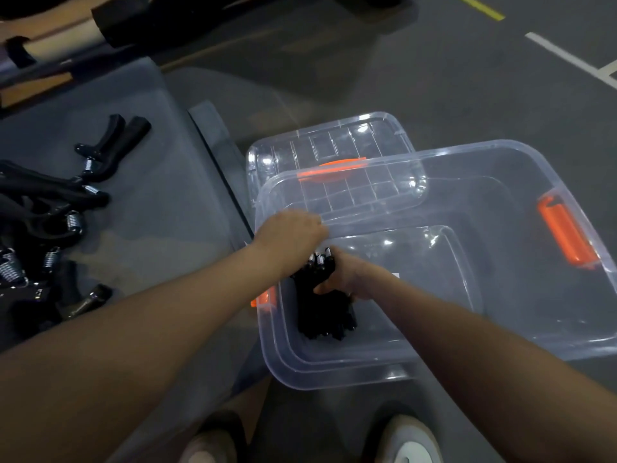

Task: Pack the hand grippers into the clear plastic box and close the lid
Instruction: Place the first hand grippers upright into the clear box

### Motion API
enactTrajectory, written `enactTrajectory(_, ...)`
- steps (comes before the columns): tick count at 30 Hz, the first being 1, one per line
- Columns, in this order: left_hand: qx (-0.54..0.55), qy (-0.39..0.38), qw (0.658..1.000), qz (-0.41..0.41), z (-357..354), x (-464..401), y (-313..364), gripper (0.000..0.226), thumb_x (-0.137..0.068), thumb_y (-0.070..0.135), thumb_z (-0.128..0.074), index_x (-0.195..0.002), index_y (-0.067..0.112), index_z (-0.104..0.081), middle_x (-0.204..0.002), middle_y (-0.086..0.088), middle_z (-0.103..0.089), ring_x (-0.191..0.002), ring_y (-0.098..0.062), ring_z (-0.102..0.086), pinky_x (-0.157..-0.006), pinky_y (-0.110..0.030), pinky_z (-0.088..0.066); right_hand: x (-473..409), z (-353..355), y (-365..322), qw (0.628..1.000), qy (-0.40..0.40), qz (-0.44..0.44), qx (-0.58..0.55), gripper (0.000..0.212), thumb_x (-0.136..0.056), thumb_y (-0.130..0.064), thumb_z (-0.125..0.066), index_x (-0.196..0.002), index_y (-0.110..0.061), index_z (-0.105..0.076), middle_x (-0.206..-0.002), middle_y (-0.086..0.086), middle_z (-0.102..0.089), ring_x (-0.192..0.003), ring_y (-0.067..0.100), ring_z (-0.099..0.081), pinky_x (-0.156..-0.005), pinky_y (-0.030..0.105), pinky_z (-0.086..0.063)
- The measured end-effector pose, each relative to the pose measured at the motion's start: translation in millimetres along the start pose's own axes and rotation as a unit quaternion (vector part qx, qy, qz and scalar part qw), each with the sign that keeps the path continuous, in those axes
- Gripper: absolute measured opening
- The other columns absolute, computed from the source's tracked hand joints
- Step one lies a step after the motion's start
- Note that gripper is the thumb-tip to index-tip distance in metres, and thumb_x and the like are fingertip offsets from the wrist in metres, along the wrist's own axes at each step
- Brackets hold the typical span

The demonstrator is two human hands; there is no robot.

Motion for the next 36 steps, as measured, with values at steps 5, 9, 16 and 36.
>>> enactTrajectory(5,0.116,0.167,0.971,0.124,-2,17,-22,0.051,-0.076,-0.009,-0.046,-0.124,0.008,-0.049,-0.136,-0.007,-0.042,-0.129,-0.025,-0.038,-0.098,-0.034,-0.039,8,-16,0,0.996,0.053,-0.067,-0.010,0.111,-0.065,-0.019,-0.085,-0.144,-0.004,-0.010,-0.143,0.016,-0.038,-0.134,0.029,-0.041,-0.107,0.035,-0.036)
enactTrajectory(9,0.169,0.192,0.950,0.178,-4,22,-20,0.067,-0.073,-0.014,-0.045,-0.135,0.009,-0.037,-0.147,-0.007,-0.026,-0.136,-0.024,-0.028,-0.096,-0.033,-0.042,10,-41,1,0.989,0.036,-0.140,0.026,0.135,-0.059,-0.038,-0.087,-0.146,0.000,0.009,-0.152,0.017,-0.023,-0.141,0.029,-0.029,-0.115,0.038,-0.026)
enactTrajectory(16,0.321,0.198,0.890,0.258,-16,21,-27,0.077,-0.077,-0.016,-0.039,-0.146,0.009,-0.018,-0.153,-0.007,-0.016,-0.141,-0.025,-0.017,-0.109,-0.034,-0.031,4,-51,-4,0.984,0.046,-0.165,0.051,0.147,-0.048,-0.039,-0.091,-0.145,-0.002,0.014,-0.145,0.021,-0.033,-0.136,0.031,-0.038,-0.111,0.043,-0.034)
enactTrajectory(36,0.390,0.170,0.864,0.270,-16,23,-26,0.078,-0.082,-0.014,-0.038,-0.149,0.014,-0.008,-0.154,-0.002,-0.013,-0.136,-0.023,-0.030,-0.102,-0.028,-0.033,35,-46,5,0.971,0.045,-0.031,0.234,0.118,-0.073,-0.028,-0.078,-0.149,-0.003,0.008,-0.148,0.034,-0.014,-0.128,0.042,-0.040,-0.106,0.042,-0.040)
Point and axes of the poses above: each hand's wrist, its own x-axis away from the middle knuckle, its own z-axis out of the back of the hand, y = z × x, the point moved 2 cm from there along -x, towards the middle knuckle
